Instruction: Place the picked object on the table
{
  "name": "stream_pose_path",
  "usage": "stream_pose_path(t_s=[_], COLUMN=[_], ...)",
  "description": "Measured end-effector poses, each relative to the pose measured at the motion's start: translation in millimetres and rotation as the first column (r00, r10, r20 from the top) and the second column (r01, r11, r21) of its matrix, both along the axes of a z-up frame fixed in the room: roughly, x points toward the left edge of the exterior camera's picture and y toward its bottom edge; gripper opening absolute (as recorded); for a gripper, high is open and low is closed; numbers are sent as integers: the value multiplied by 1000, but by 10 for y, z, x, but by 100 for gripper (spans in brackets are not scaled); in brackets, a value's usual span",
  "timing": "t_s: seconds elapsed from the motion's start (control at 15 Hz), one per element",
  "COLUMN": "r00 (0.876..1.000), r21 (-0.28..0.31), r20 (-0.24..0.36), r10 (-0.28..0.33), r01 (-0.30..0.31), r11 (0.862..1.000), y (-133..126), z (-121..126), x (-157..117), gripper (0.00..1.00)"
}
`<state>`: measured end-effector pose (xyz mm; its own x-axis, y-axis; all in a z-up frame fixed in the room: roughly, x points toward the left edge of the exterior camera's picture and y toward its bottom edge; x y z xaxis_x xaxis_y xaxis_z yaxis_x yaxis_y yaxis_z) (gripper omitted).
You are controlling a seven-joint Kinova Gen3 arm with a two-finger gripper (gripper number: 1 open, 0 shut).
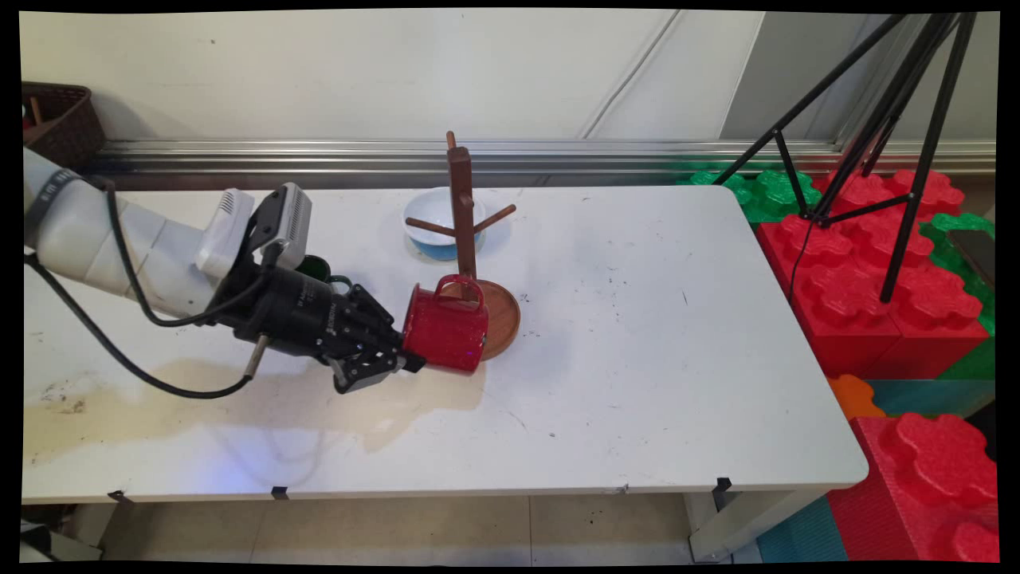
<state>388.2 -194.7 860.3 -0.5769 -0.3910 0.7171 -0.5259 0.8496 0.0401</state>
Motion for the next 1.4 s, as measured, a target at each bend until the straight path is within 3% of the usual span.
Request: stream_pose_path(t_s=[0.4,0.73,1.4], r00=[996,985,929], r21=[23,29,43], r20=[78,158,346], r10=[-42,-74,-129], r01=[41,70,122], r11=[999,997,992], y=[65,88,105], z=[185,311,389], x=[16,46,202], gripper=[0,0,0])
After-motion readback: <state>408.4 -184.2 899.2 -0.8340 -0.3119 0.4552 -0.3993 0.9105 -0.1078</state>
